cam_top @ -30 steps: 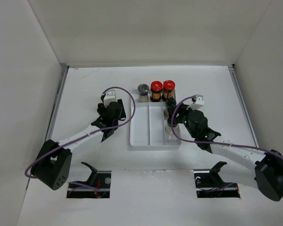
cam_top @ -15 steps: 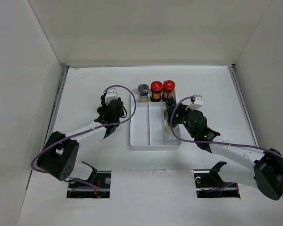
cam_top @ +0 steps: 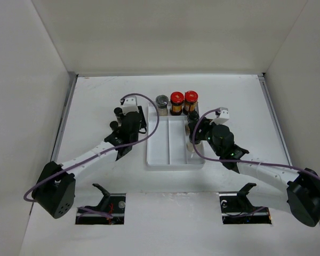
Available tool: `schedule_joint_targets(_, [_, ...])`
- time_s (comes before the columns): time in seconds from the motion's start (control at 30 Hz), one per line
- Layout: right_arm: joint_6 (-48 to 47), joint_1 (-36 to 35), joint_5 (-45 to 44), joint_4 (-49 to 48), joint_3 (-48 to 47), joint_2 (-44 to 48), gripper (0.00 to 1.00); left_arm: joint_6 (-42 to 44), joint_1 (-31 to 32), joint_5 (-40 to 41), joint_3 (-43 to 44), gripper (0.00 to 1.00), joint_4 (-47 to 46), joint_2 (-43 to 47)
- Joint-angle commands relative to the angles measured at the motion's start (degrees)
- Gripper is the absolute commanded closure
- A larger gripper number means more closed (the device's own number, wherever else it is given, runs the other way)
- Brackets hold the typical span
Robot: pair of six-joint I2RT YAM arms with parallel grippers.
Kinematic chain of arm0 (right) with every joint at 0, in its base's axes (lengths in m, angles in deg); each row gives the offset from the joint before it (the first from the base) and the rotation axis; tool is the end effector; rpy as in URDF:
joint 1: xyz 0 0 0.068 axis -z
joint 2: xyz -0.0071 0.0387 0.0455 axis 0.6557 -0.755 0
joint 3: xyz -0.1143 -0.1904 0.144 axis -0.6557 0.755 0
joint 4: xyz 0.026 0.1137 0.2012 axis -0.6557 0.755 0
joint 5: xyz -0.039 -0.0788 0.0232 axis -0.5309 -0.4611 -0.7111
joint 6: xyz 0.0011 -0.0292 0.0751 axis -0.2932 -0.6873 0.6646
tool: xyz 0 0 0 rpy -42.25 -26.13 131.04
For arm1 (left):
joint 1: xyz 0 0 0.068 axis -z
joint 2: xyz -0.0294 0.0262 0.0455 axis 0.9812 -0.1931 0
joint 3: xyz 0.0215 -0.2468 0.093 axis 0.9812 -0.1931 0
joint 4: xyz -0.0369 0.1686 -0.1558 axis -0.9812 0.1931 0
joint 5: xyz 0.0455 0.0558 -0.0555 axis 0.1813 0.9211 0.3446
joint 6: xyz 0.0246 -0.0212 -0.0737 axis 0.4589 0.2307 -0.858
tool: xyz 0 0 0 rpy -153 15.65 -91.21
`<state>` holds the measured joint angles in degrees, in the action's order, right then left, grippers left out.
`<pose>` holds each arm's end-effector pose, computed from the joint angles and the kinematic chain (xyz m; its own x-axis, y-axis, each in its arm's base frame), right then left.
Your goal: Organize the condiment bottles
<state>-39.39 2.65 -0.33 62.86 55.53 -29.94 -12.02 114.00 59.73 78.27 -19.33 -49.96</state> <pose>0.2129 0.1387 0.2342 -0.3264 0.3863 -0.8627 -0.1848 0.8690 0.4590 0.2461 -0.1233 0.2442 -0.2947 -0.1718 -0.9400 -0.0960 0.9840 -0.1498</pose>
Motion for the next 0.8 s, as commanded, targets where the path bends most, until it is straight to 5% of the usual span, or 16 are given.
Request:
schedule_joint_targets(0.0, [0.20, 0.23, 0.06, -2.99, -0.38, 1.47, 0.35, 0.34, 3.92, 0.25, 4.45, 0.68, -1.01, 1.26])
schedule_joint_targets(0.77, [0.20, 0.49, 0.41, -2.99, -0.38, 1.21, 0.35, -0.02, 7.45, -4.15, 15.27, 0.65, -9.62, -22.91])
